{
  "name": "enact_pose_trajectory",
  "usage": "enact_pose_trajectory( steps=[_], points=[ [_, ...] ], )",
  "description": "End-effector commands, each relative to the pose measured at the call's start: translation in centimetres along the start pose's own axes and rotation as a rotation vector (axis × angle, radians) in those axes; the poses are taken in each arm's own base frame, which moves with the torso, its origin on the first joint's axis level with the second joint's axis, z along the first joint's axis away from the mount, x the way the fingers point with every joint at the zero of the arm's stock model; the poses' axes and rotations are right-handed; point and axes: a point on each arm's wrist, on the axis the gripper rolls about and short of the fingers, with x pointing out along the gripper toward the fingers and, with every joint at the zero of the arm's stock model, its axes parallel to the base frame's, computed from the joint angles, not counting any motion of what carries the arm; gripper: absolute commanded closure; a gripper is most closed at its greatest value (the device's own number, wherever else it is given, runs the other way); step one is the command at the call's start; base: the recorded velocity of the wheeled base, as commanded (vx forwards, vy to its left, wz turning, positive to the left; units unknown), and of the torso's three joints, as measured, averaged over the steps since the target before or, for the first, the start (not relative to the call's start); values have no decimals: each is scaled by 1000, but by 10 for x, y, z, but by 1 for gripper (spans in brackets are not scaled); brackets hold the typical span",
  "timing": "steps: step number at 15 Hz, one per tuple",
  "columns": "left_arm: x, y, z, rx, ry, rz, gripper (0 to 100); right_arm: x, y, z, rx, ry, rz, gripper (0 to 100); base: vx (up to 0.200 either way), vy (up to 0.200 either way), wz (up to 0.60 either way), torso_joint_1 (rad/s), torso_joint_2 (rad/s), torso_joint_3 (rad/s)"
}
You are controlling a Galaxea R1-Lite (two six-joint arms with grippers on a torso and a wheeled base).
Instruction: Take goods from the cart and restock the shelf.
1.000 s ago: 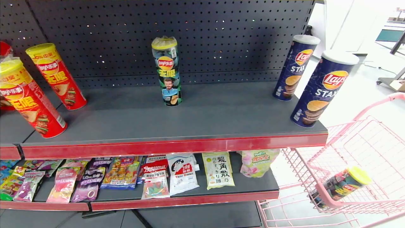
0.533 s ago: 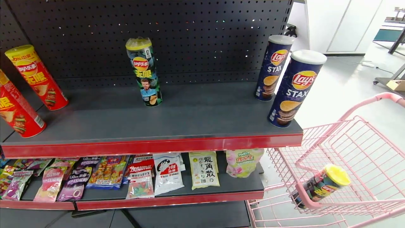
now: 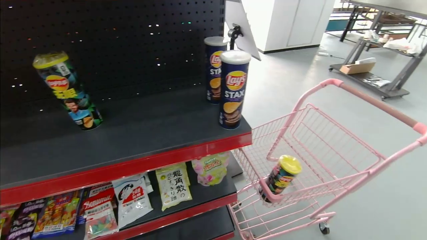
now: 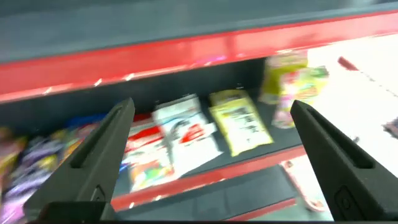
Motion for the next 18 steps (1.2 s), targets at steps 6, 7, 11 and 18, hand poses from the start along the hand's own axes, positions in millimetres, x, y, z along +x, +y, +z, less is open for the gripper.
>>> enact_pose_trajectory(
  steps=[6, 7, 11, 18],
  points=[
    [0, 0, 0, -2, 1, 3, 0, 0, 0, 0, 2, 1, -1, 0, 0, 0, 0, 0, 0, 0],
    [0, 0, 0, 0, 1, 1, 0, 0, 0, 0, 2, 1, -1, 0, 0, 0, 0, -105, 237, 159],
    [0, 0, 0, -2, 1, 1, 0, 0, 0, 0, 2, 1, -1, 0, 0, 0, 0, -134, 367, 226],
    [0, 0, 0, -2, 1, 1, 0, 0, 0, 0, 2, 1, -1, 0, 0, 0, 0, -170, 516, 339]
  ],
)
